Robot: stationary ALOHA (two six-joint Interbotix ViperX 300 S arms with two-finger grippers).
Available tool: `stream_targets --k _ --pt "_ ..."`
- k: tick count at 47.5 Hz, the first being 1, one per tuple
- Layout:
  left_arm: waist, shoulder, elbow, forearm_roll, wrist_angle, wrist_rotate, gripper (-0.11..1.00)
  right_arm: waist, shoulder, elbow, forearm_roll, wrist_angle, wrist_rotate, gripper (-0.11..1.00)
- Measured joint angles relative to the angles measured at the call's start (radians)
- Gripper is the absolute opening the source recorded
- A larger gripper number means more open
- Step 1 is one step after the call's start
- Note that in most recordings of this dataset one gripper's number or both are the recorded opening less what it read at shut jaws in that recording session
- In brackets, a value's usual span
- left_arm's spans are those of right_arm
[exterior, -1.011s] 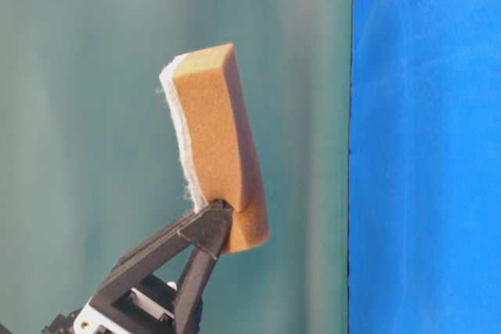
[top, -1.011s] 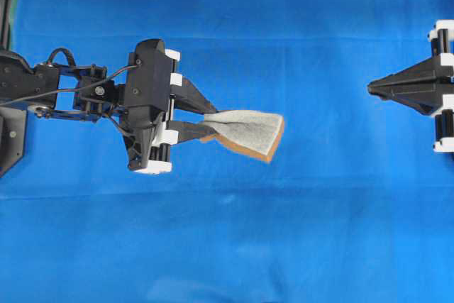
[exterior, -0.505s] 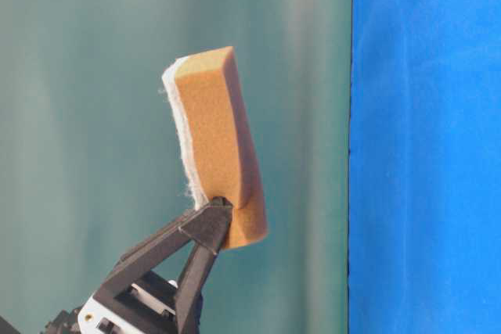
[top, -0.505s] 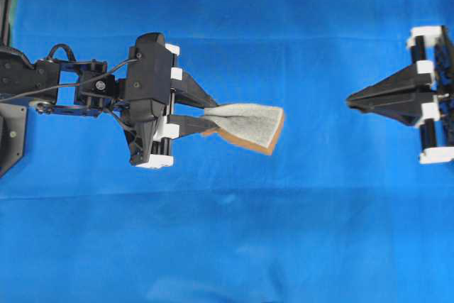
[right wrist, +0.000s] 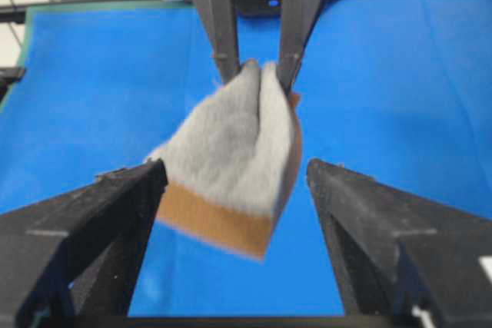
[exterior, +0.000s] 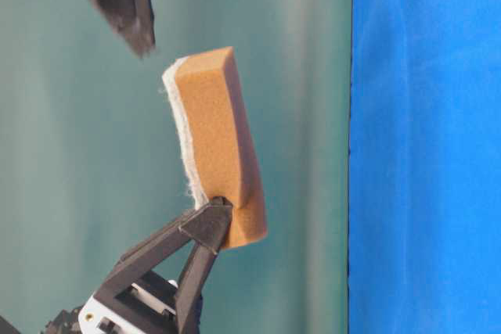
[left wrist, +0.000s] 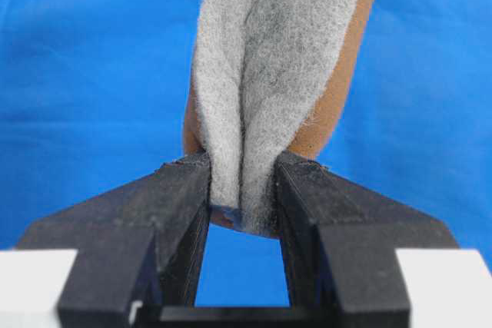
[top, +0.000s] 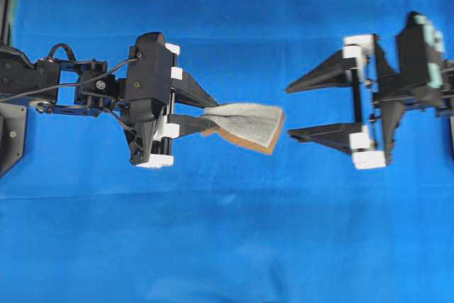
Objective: Hand over the sponge with the left arm and wipe it with the right arm.
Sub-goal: 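Move the right gripper to the sponge's free end and grasp it, then open the left gripper and pull it back, leaving sponge in right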
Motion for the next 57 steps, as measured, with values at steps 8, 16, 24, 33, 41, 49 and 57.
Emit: stream_targets --k 8,16,24,33,41,49,57 --pt "0.002 0.000 0.000 -0.002 0.002 0.003 0.22 0.000 0.089 -0.064 0.002 0.002 0.034 0.73" --pt "0.003 0.005 0.000 0.000 0.002 0.005 0.22 0.000 0.143 -0.106 0.002 0.023 0.057 0.73" --pt "0.005 0.005 0.000 -0.002 0.002 0.006 0.22 0.000 0.187 -0.143 0.002 0.072 0.058 0.73" --pt "0.005 0.005 0.000 -0.002 0.002 0.006 0.22 -0.003 0.201 -0.158 0.002 0.107 0.060 0.73" --pt "0.006 0.005 0.000 -0.002 0.002 0.006 0.22 -0.008 0.213 -0.158 0.002 0.127 0.061 0.73" --pt "0.008 0.008 0.000 -0.002 0.002 0.006 0.22 -0.012 0.261 -0.164 0.003 0.169 0.072 0.73" --pt "0.011 0.008 0.000 -0.002 0.003 0.008 0.22 -0.015 0.282 -0.178 -0.002 0.193 0.064 0.57"
